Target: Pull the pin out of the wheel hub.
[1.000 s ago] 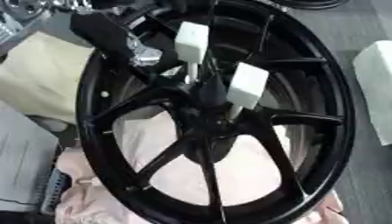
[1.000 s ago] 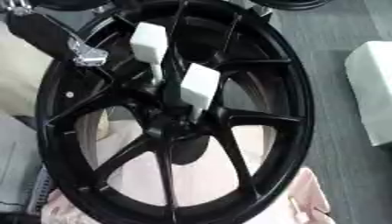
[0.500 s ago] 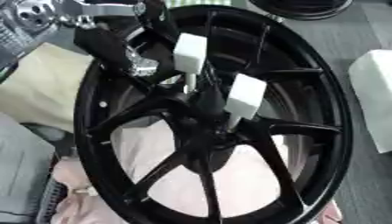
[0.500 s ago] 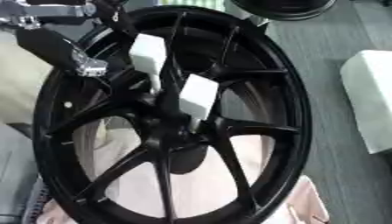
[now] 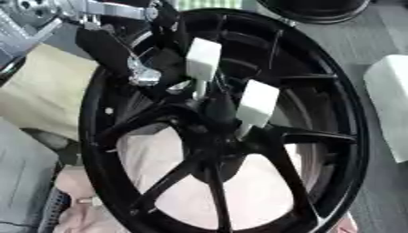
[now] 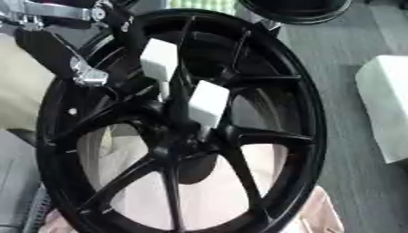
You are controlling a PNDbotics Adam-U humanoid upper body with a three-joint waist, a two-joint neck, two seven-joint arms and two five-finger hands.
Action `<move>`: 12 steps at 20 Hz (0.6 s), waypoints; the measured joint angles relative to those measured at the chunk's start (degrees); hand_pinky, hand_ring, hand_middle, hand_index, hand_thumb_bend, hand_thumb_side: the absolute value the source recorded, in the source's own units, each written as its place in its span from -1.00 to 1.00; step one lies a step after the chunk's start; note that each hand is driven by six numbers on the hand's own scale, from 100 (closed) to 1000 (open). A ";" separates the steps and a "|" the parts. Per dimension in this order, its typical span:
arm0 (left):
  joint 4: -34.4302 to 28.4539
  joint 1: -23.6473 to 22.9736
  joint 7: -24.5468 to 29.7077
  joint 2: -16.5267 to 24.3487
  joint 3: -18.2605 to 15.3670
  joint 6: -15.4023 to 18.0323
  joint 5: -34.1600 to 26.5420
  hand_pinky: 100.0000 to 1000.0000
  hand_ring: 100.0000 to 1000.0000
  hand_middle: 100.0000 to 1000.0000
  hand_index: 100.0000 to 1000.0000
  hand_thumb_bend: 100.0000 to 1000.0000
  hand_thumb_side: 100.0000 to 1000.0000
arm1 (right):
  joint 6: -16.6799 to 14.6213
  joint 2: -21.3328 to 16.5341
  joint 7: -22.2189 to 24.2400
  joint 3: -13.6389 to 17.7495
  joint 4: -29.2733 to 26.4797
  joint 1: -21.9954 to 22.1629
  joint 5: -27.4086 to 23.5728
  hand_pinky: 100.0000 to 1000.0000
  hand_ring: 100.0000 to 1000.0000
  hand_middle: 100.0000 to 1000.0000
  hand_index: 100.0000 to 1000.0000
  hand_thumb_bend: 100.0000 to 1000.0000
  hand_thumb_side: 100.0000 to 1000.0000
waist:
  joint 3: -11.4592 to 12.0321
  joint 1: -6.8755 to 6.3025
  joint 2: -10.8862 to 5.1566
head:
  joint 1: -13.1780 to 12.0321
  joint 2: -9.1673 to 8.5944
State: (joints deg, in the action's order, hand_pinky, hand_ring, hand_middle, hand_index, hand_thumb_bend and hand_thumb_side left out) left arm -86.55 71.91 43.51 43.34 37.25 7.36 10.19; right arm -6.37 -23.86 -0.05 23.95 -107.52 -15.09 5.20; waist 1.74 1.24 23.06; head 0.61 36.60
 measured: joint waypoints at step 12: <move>2.21 0.74 -1.18 -1.49 -0.74 1.93 1.87 0.54 0.58 0.52 0.64 -0.46 -0.27 | 0.07 0.41 0.10 0.00 0.34 0.07 0.00 0.22 0.04 -0.02 0.16 -0.27 -0.63 | -0.31 -0.02 0.01 | -0.48 -0.51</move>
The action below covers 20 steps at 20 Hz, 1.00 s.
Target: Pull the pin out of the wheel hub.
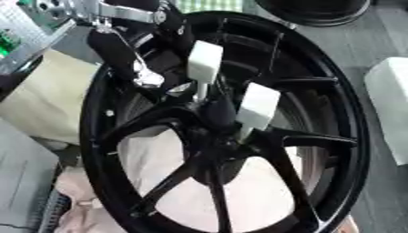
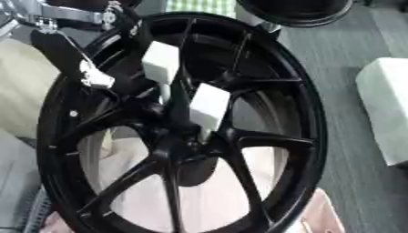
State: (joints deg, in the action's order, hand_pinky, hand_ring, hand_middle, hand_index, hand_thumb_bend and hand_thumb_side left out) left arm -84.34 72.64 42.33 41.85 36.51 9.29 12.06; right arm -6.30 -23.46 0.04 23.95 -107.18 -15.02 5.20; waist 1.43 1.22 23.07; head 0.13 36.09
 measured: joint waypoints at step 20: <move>-2.33 2.55 3.88 -1.31 -2.46 5.80 -1.88 0.57 0.64 0.54 0.64 -0.38 -0.11 | -0.13 0.00 0.12 -0.01 0.02 0.02 0.00 0.23 0.04 -0.02 0.16 -0.32 -0.62 | -0.29 0.00 0.28 | -0.57 -1.01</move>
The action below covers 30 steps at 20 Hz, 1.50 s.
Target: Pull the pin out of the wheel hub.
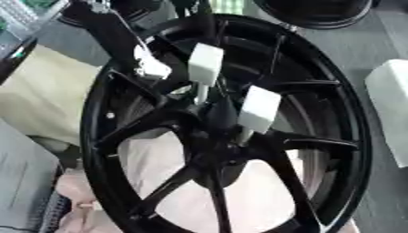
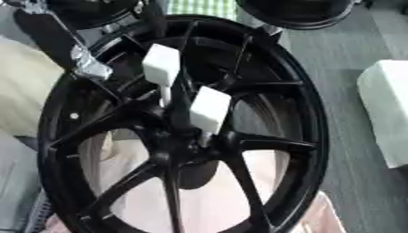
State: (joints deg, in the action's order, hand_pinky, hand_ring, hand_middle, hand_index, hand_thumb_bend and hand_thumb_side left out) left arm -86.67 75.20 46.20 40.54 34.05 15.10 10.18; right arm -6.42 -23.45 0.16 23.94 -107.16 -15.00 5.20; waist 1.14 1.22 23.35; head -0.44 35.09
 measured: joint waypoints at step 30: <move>10.48 1.46 0.19 -5.36 1.76 2.41 -1.24 0.38 0.45 0.22 0.44 -0.68 -0.45 | -0.12 0.53 0.34 -0.02 0.35 -0.06 -0.01 0.24 0.05 -0.02 0.16 -0.39 -0.60 | -0.44 0.16 0.38 | -1.31 -0.50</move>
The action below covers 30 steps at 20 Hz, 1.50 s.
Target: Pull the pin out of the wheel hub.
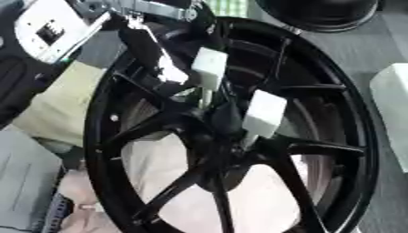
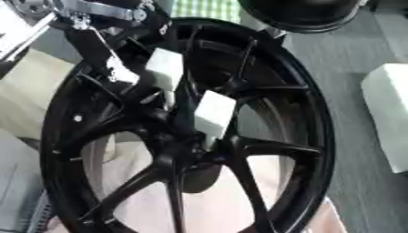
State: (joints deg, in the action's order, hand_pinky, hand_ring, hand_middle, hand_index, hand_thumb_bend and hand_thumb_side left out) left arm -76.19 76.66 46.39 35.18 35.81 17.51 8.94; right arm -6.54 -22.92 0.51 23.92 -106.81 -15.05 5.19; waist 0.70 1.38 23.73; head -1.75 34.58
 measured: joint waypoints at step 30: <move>-1.64 1.77 -5.38 -0.43 -4.91 -4.21 -10.04 -0.52 -0.48 -0.91 -0.74 -1.00 -0.71 | 1.21 0.04 -0.92 0.02 0.01 0.03 -0.21 0.24 0.05 -0.01 0.16 -0.46 -0.59 | 0.04 -0.23 -0.02 | -0.46 0.02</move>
State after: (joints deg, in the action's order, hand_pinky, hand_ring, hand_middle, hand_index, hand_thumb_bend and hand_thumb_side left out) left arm -77.83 78.43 41.01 34.74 30.90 13.30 -1.10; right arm -5.34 -22.89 -0.41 23.94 -106.80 -15.02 4.98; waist 0.74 1.15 23.70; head -2.21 34.61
